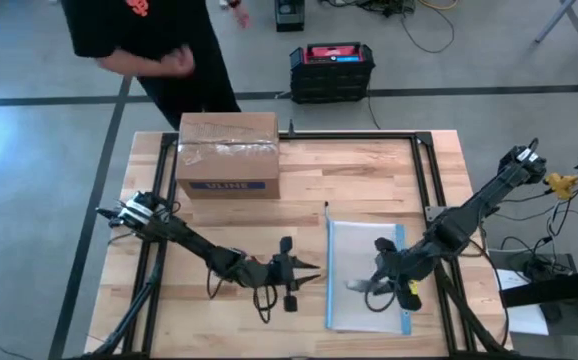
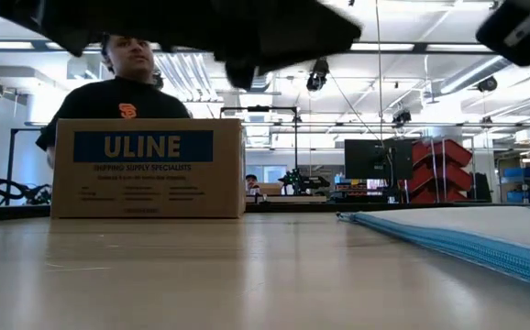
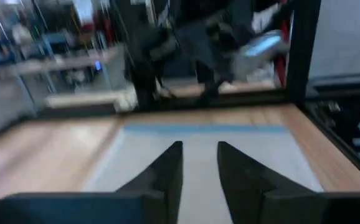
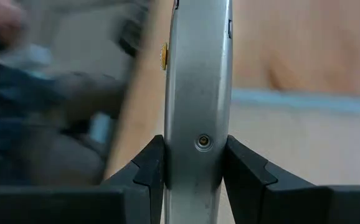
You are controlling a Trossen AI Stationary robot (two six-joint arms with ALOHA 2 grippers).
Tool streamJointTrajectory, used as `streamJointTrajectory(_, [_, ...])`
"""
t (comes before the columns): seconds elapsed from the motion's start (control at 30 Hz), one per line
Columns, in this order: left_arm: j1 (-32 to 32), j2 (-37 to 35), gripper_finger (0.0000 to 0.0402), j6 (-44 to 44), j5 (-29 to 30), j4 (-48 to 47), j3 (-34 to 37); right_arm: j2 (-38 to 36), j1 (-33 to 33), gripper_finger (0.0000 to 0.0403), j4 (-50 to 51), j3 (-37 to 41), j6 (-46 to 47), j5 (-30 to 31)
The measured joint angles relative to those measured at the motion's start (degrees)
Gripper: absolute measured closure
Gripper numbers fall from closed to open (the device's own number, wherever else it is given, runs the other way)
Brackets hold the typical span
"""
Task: Pack items into zip bag
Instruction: Open the cardboard box using a gray knife
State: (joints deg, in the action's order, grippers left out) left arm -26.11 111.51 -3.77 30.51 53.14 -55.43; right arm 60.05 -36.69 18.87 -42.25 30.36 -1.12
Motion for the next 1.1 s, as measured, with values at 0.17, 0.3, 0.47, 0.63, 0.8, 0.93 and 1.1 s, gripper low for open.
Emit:
streamJointTrajectory(0.17, [-0.1, 1.07, 0.0251, -10.05, -5.04, 7.83, -1.22, -0.37, 5.02, 0.0298, -8.14, 1.59, -3.88, -11.07])
streamJointTrajectory(0.3, [0.26, 1.09, 0.0218, -13.13, -12.56, 7.83, -3.99, 0.36, 8.32, 0.0298, -14.54, 1.59, -7.62, -18.01])
streamJointTrajectory(0.47, [0.36, 1.09, 0.0201, -17.68, -16.1, 7.2, -7.48, 3.03, 11.41, 0.0298, -23.28, 1.59, -10.06, -26.22])
streamJointTrajectory(0.63, [0.42, 1.11, 0.0205, -21.17, -20.06, 4.7, -10.89, 6.24, 13.69, 0.0298, -28.85, 1.59, -10.46, -31.06])
streamJointTrajectory(0.8, [0.68, 1.11, 0.0219, -24.01, -22.46, 1.12, -14.37, 9.74, 15.37, 0.0298, -32.99, 1.59, -9.11, -34.43])
streamJointTrajectory(0.93, [1.12, 1.11, 0.0228, -23.24, -25.6, -5.36, -16.98, 11.03, 15.99, 0.0298, -36.49, 1.43, -8.49, -36.27])
streamJointTrajectory(1.1, [1.21, 1.18, 0.0238, -22.78, -27.15, -7.03, -18.82, 11.91, 16.94, 0.0298, -37.85, 1.43, -7.81, -36.94])
